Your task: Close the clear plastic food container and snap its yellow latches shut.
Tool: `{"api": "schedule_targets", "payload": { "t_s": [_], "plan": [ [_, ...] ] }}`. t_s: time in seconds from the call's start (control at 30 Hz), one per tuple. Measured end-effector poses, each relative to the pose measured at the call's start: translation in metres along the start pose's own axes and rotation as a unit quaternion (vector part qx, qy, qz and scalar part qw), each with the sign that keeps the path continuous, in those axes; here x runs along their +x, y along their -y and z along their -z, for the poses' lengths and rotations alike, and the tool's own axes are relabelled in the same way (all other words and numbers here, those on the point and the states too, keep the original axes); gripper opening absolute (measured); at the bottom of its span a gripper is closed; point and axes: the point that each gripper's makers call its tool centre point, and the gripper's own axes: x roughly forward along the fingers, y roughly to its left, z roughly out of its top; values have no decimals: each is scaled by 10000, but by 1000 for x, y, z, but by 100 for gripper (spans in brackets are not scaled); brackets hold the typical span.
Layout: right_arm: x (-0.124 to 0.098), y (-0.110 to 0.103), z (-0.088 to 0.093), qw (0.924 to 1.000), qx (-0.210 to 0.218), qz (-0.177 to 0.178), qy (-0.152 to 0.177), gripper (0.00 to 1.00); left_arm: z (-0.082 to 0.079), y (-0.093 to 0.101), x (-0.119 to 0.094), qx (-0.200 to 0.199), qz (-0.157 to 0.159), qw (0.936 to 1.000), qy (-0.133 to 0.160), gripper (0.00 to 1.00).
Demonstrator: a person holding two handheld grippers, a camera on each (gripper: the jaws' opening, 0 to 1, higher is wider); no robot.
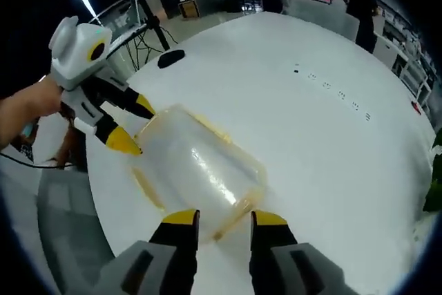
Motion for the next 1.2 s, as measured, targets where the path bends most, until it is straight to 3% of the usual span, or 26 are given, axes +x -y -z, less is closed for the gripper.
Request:
{"api": "schedule_targets", "payload": {
  "t_s": [0.3, 0.5, 0.6, 0.93, 1.1, 1.2],
  "plan": [
    [-4, 2, 6, 9986, -460, 3, -242, 24, 3, -8, -7, 583, -106, 9980, -232, 36],
    [-6, -2, 8, 9967, -731, -84, -336, 25, 5, -3, -9, 1112, 55, 9931, -357, 34],
    [-7, -4, 8, 9944, -994, -124, -339, 25, 6, -2, -10, 1150, 93, 9926, -374, 36],
    [-11, -8, 10, 9849, -1616, -254, -575, 25, 11, -5, -17, 2093, 121, 9751, -729, 34],
    [-12, -8, 12, 9764, -1997, -290, -762, 24, 14, -5, -18, 2348, 149, 9680, -871, 34],
    [-15, -7, 12, 9718, -2192, -279, -821, 24, 17, -7, -21, 2733, 153, 9566, -1001, 33]
  ]
}}
